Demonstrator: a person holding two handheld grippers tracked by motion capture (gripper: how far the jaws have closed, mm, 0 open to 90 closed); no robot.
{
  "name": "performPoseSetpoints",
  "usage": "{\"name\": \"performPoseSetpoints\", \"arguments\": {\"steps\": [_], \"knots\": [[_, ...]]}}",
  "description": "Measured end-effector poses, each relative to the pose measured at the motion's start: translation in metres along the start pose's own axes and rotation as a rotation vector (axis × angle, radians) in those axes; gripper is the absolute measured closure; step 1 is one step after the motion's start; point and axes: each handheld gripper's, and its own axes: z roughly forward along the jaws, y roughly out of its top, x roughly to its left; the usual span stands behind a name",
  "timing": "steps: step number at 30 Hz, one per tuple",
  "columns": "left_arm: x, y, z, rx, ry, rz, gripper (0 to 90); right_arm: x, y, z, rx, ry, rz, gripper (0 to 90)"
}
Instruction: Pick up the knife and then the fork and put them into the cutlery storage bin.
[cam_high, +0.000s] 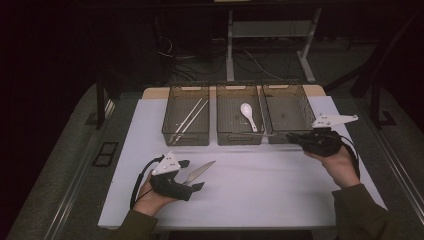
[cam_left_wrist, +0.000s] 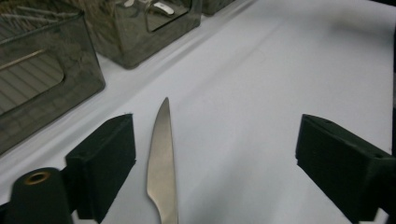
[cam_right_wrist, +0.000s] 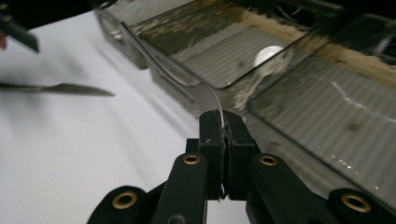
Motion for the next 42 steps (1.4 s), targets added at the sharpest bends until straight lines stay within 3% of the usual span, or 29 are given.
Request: {"name": "performPoseSetpoints", "arguments": {"steps": [6,10,17,24,32,42], "knots": [[-0.002,-0.008,-0.006,-0.007,0.029,-0.026,0.2,-0.018,0.004,-0.009,-0.008,-0.076,0.038,87.8],[-0.003,-0.011,-0.005,0.002,0.031,-0.045,0.0,-0.03,0.006,-0.014,-0.02,-0.124,0.07,87.8],[-0.006,-0.011,-0.002,0.016,0.021,-0.015,0.0,-0.057,0.009,-0.022,-0.037,-0.235,0.142,87.8],[-0.005,-0.011,-0.003,0.017,0.016,-0.013,0.0,-0.08,0.01,-0.025,-0.028,-0.316,0.213,87.8],[-0.005,-0.011,-0.002,0.018,0.007,-0.01,0.0,-0.096,0.004,-0.008,0.045,-0.414,0.269,87.8],[-0.006,-0.011,0.0,0.022,-0.001,-0.006,0.0,-0.098,0.004,0.02,0.108,-0.438,0.277,87.7]]}}
